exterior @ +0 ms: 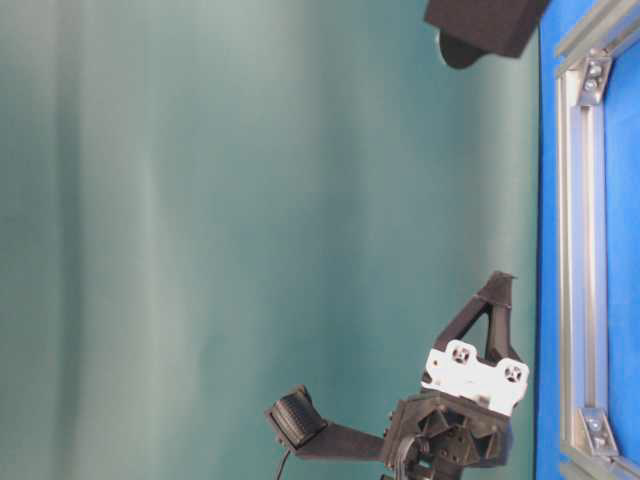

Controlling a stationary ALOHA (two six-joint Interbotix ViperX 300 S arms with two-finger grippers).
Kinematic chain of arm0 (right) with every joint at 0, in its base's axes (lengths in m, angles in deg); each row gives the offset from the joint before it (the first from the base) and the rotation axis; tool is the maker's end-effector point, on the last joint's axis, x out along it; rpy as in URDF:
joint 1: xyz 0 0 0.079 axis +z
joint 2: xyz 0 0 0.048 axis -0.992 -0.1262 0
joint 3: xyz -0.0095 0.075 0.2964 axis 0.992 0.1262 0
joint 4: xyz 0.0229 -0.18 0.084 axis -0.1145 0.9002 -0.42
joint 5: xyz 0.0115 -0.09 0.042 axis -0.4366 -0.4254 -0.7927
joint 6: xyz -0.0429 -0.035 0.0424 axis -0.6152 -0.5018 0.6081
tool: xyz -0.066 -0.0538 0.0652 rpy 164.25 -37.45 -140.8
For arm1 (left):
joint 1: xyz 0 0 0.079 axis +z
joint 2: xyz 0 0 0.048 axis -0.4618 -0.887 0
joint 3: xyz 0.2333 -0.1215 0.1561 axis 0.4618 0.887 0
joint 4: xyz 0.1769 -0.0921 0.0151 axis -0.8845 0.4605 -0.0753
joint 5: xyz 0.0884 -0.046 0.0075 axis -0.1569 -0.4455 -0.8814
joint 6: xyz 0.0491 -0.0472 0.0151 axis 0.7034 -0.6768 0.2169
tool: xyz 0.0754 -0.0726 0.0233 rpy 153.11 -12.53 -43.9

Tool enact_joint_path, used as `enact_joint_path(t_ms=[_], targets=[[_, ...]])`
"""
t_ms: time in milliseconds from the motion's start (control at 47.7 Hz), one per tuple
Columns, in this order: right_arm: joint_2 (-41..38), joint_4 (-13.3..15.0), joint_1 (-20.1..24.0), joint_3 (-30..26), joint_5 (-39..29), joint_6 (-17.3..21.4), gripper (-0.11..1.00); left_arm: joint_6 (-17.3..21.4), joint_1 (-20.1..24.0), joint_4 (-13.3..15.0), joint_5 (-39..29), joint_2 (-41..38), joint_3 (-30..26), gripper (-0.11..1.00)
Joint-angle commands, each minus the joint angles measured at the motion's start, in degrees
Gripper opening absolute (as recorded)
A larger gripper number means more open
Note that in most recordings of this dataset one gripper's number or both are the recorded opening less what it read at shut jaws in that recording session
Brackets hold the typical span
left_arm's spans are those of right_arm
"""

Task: Insert the wire through the string loop located on the right side.
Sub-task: 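Close the right gripper on the cable just behind the USB plug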

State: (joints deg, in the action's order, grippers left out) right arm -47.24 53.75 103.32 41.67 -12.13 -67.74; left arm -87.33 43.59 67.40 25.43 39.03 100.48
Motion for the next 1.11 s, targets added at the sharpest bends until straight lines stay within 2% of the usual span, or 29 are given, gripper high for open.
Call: enact_joint_path(t_ms=[0,168,524,1089], targets=[[1.32,0.09,0.26,-0.53,0.00,0.00,-0.04,0.00,0.09,-0.09,0.26,1.93,-0.26,0.00],[4.48,0.09,0.35,0.09,-1.85,0.09,-0.04,0.00,0.09,-0.18,0.35,2.02,-0.44,0.00],[14.50,0.09,0.26,0.18,-12.22,-0.35,-0.04,-0.09,0.09,-0.09,0.26,1.93,-0.44,0.00],[15.56,0.09,0.00,0.44,-13.27,-0.44,-0.04,-0.44,0.09,-0.09,0.26,2.20,-0.09,0.00]])
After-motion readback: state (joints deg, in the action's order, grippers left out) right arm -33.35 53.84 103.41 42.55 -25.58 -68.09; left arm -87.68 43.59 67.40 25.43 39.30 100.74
